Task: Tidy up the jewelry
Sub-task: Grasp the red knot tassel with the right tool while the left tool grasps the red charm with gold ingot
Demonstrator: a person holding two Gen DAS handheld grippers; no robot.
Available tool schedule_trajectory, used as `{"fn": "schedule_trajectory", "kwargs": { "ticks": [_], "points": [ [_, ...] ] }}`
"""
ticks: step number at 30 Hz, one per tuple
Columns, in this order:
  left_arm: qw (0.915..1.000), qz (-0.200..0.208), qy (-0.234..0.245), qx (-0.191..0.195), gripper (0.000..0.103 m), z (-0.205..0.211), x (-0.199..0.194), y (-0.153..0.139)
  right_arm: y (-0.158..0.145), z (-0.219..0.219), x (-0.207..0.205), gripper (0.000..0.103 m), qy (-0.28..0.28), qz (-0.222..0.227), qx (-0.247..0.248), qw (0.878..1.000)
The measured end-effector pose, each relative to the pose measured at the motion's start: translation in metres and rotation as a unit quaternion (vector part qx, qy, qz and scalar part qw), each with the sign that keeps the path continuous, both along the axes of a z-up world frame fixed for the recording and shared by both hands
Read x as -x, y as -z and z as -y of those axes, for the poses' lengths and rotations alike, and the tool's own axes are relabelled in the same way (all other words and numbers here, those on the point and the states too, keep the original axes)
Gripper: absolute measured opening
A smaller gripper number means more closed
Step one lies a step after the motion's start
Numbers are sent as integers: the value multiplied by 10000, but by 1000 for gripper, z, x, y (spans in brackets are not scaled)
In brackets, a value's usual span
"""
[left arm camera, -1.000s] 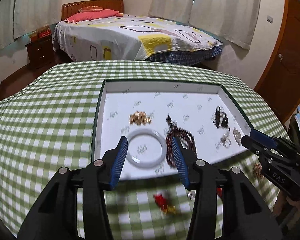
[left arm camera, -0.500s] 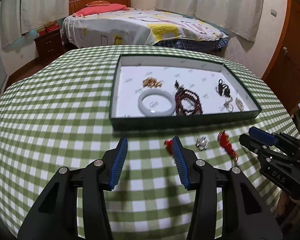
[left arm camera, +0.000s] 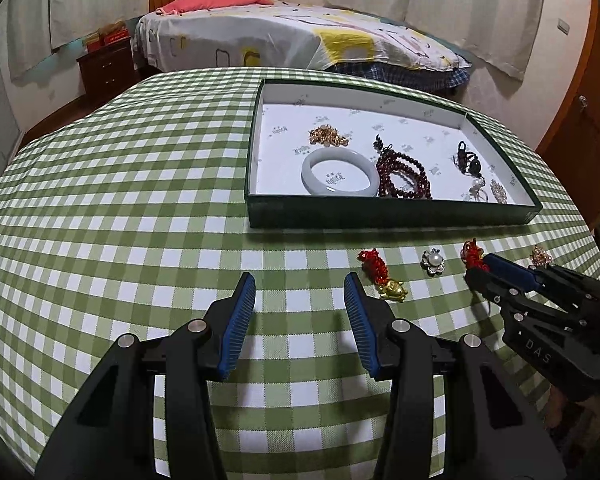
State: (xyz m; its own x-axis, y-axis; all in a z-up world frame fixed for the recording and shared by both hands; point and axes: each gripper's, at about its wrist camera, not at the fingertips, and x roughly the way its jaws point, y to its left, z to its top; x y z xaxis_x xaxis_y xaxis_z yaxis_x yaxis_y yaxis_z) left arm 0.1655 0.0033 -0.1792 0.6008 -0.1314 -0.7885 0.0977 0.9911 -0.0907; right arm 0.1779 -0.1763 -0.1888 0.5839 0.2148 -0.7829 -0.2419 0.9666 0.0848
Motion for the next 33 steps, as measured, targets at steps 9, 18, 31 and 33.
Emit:
{"fn": "schedule_trajectory", "kwargs": {
  "ticks": [9, 18, 31, 33],
  "points": [
    [9998, -89, 151, 74, 45, 16, -4, 4, -2, 16, 5, 10, 103, 62, 90, 9999],
    [9992, -124, 362, 76, 44, 42, -17, 6, -3, 47, 6, 10, 412, 25, -27, 9991],
    [9976, -347, 589, -62, 27, 46, -17, 15, 2, 50, 5, 10, 435, -49, -179, 9989],
    [9976, -373, 583, -8, 27, 44, -16, 15, 2, 49, 5, 10, 430, -44, -181, 9989]
  ]
}}
